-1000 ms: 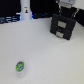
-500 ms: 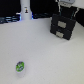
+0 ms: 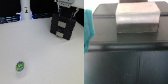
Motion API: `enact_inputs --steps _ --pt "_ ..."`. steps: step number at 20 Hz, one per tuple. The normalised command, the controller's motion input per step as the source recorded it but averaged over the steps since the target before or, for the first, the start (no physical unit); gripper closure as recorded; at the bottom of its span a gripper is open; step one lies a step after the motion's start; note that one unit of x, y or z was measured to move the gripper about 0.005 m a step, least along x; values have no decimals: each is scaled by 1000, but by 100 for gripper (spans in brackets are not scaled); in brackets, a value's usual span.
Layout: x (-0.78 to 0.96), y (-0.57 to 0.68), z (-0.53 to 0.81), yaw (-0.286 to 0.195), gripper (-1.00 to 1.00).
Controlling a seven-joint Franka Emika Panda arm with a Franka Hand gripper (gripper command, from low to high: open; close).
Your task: Open the kcup holder, insert the kcup into the holder, and close the kcup holder
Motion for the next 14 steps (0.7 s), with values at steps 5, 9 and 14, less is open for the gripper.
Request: enact_inputs --steps 5,9,14 --pt "-68 -9 -130 -14 -100" --pt "-409 -16 -122 0 -100" --pt "-611 -126 -166 0 -100"
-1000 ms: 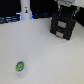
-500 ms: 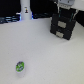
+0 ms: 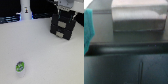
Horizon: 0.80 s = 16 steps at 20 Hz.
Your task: Open the kcup holder, insert the kcup into the holder, and close the kcup holder
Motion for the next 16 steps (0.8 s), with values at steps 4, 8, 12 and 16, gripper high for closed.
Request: enact_inputs --steps 4,8,12,16 --pt "-419 -51 -219 -24 -100" --pt "-375 62 -455 -56 -100" --pt "-419 68 -469 -84 -100" --pt "-426 56 -499 -80 -100"
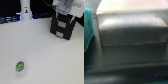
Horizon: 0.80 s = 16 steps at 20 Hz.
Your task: Open the kcup holder, insert the kcup into the holder, and close the kcup holder
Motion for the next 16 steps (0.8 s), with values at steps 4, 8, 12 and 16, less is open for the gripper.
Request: enact_inputs --steps 4,8,12,16 --pt "-372 -1 -432 -58 -100" --pt "-79 -7 -35 -18 100" --pt "2 -16 -7 -13 100" --pt "58 -32 0 -7 100"
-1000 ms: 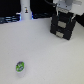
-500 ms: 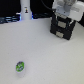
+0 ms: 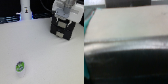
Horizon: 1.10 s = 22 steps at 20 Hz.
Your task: Open the kcup holder, insert the kcup into the holder, and close the kcup holder
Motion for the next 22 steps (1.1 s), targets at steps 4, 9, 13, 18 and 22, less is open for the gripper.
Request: enact_inputs --steps 4,9,13,18,22 --pt "705 -241 159 -32 100" --pt "945 -312 220 -45 100" --pt "949 -323 153 -57 100" --pt "950 -344 121 -66 100" --pt "945 -353 152 -64 100"
